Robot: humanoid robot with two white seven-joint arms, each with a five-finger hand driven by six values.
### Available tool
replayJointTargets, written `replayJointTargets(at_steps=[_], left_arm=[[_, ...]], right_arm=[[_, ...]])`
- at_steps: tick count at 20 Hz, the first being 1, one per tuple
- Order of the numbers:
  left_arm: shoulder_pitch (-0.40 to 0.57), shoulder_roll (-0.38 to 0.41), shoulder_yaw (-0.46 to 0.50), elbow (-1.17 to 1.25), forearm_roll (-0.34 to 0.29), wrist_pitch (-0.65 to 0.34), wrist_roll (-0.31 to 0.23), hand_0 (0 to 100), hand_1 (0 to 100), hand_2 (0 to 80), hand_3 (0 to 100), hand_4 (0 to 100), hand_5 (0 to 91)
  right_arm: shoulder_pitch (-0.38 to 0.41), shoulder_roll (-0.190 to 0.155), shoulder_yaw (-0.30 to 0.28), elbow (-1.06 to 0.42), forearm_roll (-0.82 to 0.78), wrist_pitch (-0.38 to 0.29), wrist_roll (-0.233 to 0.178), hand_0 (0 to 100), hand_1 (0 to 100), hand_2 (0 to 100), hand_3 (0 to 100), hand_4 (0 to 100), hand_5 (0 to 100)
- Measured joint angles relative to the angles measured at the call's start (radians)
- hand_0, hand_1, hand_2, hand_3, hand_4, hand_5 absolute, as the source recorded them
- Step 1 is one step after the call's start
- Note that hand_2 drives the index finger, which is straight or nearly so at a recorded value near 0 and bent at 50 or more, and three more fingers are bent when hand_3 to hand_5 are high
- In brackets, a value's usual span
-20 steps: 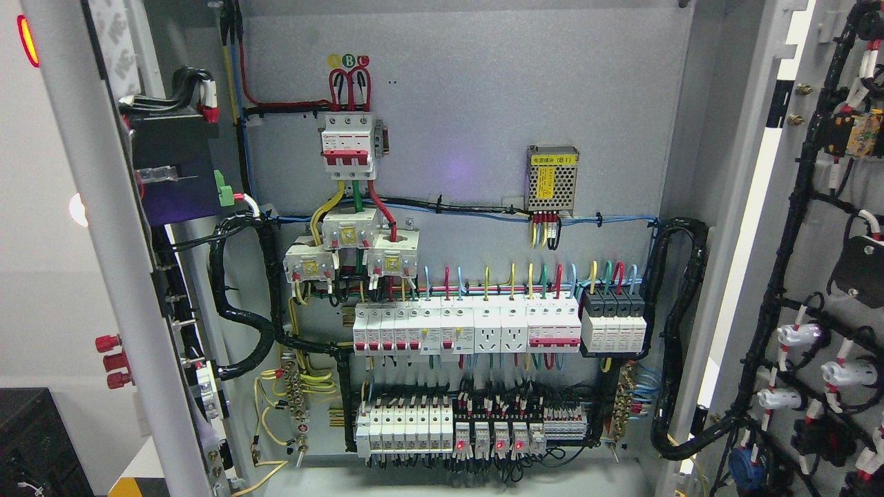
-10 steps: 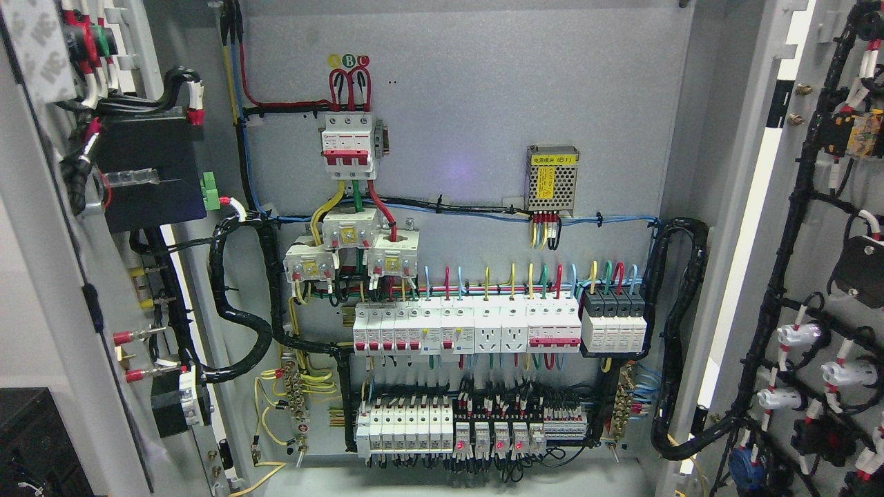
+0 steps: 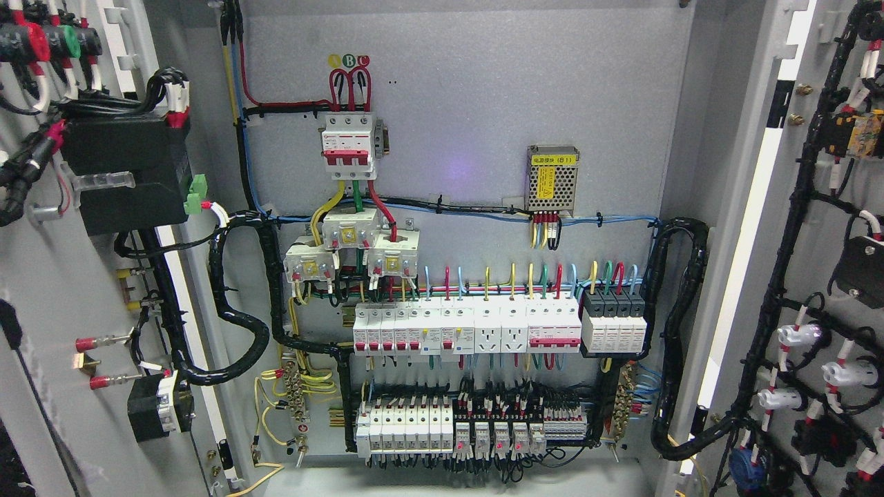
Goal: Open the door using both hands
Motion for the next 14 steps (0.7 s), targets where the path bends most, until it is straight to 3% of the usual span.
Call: replayJointTargets(at_steps=[6,14], left_arm=[[0.085,0.046,-0.054,-0.200,0.001,-0.001,-0.003,0,0,0.0,0,0,0.0],[0.133,0.122,-0.132,-0.468,0.028,-0.001,-0.005,0,0,0.0,0,0,0.0]], right_arm=[[0.004,-0.015,-0.027,0.008,-0.001,-0.007,0.002,19,0,0,0,0,0],[0.056,-0.125,-0.117,-0.016,-0.006,-0.010,0.002,19,0,0,0,0,0]])
